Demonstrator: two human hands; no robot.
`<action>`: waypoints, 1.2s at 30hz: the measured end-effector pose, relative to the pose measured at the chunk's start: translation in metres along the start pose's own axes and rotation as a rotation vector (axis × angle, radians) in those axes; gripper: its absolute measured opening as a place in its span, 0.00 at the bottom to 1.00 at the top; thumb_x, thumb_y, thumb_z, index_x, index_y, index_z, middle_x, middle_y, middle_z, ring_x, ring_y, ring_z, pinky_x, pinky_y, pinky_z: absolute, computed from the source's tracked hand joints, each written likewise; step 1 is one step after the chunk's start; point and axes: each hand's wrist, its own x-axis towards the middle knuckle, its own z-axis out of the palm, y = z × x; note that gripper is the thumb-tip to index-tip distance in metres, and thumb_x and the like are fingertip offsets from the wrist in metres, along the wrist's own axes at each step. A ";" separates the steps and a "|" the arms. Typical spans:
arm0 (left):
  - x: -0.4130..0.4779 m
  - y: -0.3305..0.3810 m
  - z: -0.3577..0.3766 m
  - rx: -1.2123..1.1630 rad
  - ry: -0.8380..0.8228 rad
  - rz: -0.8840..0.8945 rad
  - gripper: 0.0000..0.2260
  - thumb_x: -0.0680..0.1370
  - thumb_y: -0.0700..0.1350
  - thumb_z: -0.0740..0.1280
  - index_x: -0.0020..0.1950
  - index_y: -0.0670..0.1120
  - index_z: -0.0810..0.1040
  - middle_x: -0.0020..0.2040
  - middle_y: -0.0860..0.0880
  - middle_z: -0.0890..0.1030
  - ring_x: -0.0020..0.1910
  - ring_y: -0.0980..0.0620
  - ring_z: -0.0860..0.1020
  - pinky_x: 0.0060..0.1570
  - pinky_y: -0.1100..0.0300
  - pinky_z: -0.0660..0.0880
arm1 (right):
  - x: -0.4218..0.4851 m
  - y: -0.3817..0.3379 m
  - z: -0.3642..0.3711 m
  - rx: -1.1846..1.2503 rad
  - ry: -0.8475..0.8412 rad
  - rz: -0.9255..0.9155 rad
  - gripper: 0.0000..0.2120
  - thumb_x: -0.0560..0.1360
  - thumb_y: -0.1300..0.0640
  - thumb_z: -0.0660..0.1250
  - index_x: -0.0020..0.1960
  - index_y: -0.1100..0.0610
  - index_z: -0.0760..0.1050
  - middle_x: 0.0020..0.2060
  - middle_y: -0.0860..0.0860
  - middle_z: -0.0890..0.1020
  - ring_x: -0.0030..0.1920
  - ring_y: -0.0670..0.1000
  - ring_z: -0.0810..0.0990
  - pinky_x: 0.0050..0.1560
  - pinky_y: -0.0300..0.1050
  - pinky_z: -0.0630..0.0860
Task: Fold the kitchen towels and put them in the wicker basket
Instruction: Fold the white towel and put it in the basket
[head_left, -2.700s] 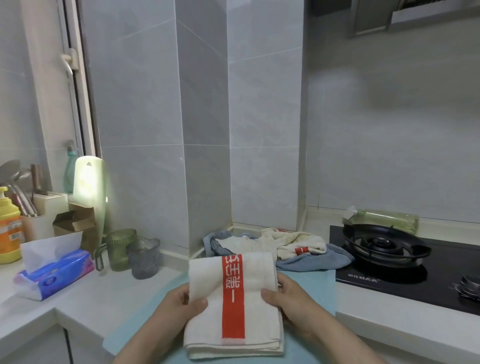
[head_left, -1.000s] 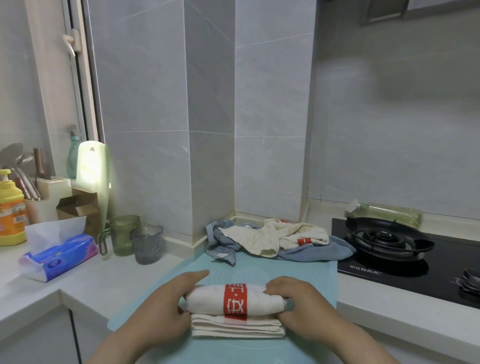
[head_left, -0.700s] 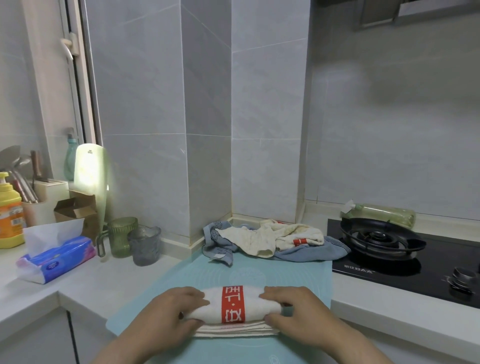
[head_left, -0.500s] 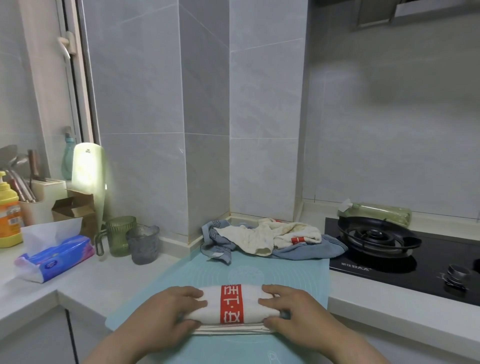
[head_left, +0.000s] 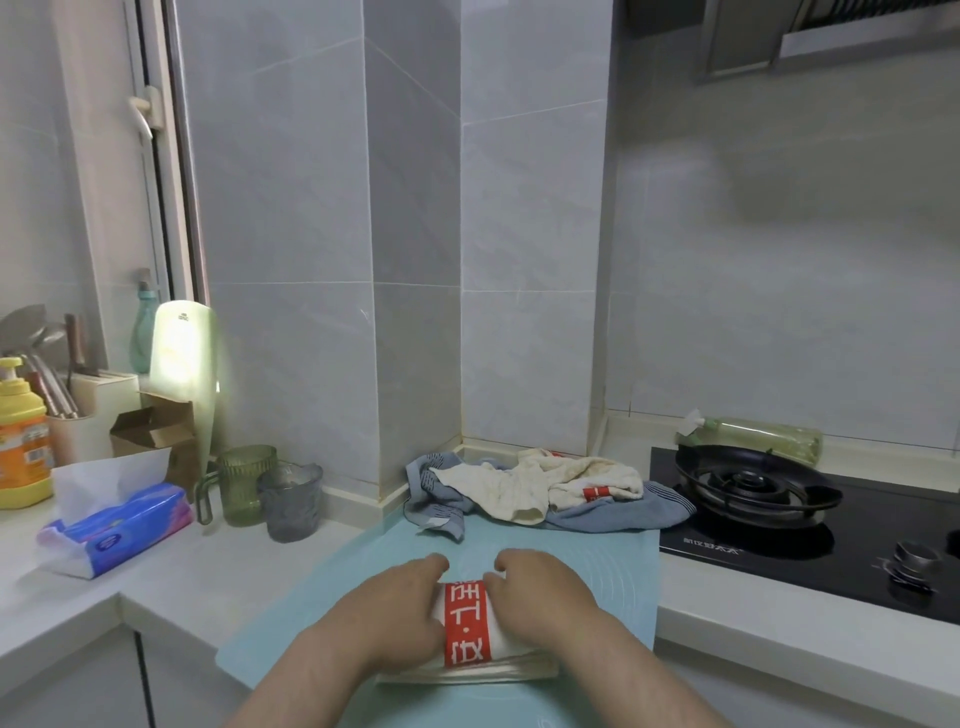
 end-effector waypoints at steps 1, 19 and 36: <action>0.000 -0.002 0.004 0.006 -0.002 0.007 0.22 0.77 0.51 0.58 0.71 0.53 0.65 0.69 0.52 0.72 0.66 0.50 0.71 0.64 0.56 0.68 | -0.001 0.002 0.006 -0.024 -0.043 -0.012 0.20 0.81 0.44 0.50 0.58 0.54 0.75 0.55 0.52 0.79 0.56 0.55 0.77 0.57 0.50 0.74; -0.007 -0.011 0.033 0.053 -0.035 0.013 0.43 0.68 0.70 0.31 0.80 0.53 0.43 0.81 0.55 0.46 0.79 0.56 0.44 0.76 0.57 0.45 | -0.020 0.015 0.029 0.077 0.026 -0.040 0.50 0.62 0.29 0.24 0.69 0.48 0.66 0.65 0.49 0.71 0.65 0.48 0.67 0.67 0.48 0.67; -0.027 -0.039 0.046 -0.972 0.144 -0.142 0.37 0.60 0.61 0.80 0.64 0.53 0.71 0.55 0.51 0.84 0.52 0.54 0.83 0.55 0.50 0.79 | -0.058 0.032 0.038 0.942 0.141 0.160 0.22 0.72 0.57 0.74 0.62 0.48 0.68 0.52 0.48 0.80 0.50 0.47 0.81 0.46 0.39 0.79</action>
